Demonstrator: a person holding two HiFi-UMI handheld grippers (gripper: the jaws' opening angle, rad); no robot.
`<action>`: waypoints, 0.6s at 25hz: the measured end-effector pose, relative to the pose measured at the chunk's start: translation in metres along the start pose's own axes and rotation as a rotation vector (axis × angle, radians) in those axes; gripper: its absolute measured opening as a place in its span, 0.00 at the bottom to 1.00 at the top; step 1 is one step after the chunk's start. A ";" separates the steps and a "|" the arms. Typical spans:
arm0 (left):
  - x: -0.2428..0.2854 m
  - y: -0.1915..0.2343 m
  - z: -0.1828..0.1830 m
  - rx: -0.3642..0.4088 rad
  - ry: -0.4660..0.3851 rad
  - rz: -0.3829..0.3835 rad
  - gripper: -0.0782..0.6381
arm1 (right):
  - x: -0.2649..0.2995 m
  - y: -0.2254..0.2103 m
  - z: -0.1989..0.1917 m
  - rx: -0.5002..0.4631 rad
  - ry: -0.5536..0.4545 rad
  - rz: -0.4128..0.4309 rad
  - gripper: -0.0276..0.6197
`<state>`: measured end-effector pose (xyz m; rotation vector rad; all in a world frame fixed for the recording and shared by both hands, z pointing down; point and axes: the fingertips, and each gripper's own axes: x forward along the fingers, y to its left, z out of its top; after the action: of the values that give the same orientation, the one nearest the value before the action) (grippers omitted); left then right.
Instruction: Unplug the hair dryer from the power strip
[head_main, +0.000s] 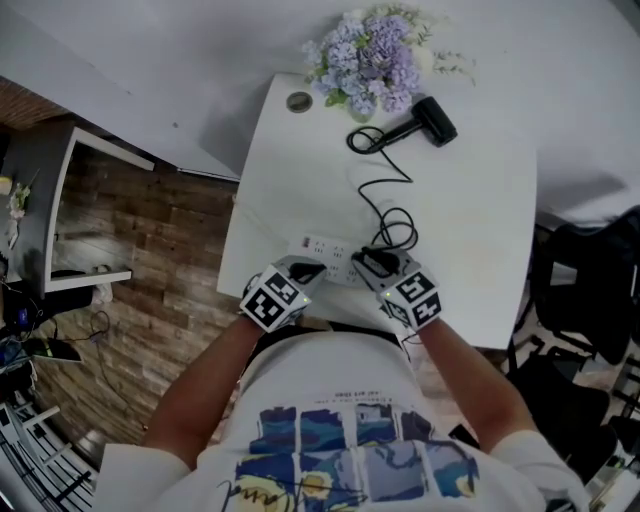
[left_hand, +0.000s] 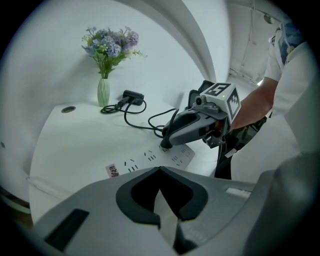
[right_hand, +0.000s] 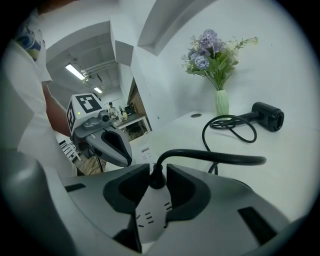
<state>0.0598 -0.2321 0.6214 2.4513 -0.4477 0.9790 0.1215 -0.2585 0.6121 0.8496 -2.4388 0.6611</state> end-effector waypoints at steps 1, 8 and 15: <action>0.001 0.001 0.000 -0.002 0.004 0.001 0.11 | 0.000 0.000 0.000 -0.004 0.000 0.007 0.21; 0.010 0.000 -0.001 -0.029 0.032 -0.019 0.11 | 0.000 0.001 0.000 -0.034 0.012 0.036 0.18; 0.015 0.002 -0.005 -0.073 0.047 -0.049 0.11 | -0.001 0.001 -0.001 -0.051 0.014 0.035 0.17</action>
<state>0.0664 -0.2327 0.6357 2.3575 -0.3985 0.9808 0.1216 -0.2573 0.6121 0.7822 -2.4523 0.6127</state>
